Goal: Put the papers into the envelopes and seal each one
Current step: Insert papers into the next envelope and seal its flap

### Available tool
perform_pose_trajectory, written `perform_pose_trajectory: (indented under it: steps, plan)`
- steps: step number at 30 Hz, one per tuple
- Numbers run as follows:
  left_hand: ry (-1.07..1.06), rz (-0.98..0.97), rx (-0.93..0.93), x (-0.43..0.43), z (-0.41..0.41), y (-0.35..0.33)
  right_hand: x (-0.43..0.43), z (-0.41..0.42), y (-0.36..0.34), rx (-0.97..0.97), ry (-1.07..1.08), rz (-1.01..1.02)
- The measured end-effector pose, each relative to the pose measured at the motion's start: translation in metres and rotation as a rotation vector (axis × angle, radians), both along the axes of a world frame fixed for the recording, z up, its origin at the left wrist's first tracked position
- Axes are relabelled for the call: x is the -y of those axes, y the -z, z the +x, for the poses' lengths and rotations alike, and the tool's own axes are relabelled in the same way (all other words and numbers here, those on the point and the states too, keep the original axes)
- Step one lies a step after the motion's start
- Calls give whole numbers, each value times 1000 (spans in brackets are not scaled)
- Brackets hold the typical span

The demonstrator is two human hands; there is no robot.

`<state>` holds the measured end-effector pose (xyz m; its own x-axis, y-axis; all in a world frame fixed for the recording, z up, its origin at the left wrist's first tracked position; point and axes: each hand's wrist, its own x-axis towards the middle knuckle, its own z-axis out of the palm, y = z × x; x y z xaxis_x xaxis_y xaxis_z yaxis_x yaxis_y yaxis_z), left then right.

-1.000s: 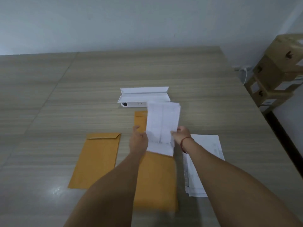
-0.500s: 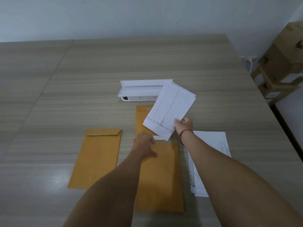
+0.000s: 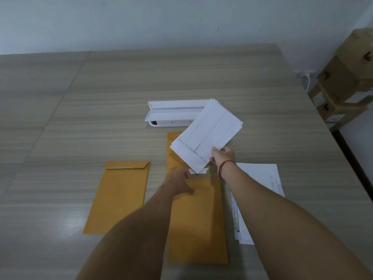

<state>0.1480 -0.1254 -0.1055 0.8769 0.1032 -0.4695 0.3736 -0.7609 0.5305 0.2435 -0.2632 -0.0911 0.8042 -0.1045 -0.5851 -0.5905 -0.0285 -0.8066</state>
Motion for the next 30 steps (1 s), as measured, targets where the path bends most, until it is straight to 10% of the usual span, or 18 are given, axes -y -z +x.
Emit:
perform_pose_trajectory:
  steps: [30]
  plan:
    - [-222,-145,109,0,7,-18,15,-33,-8,171,-560,-524]
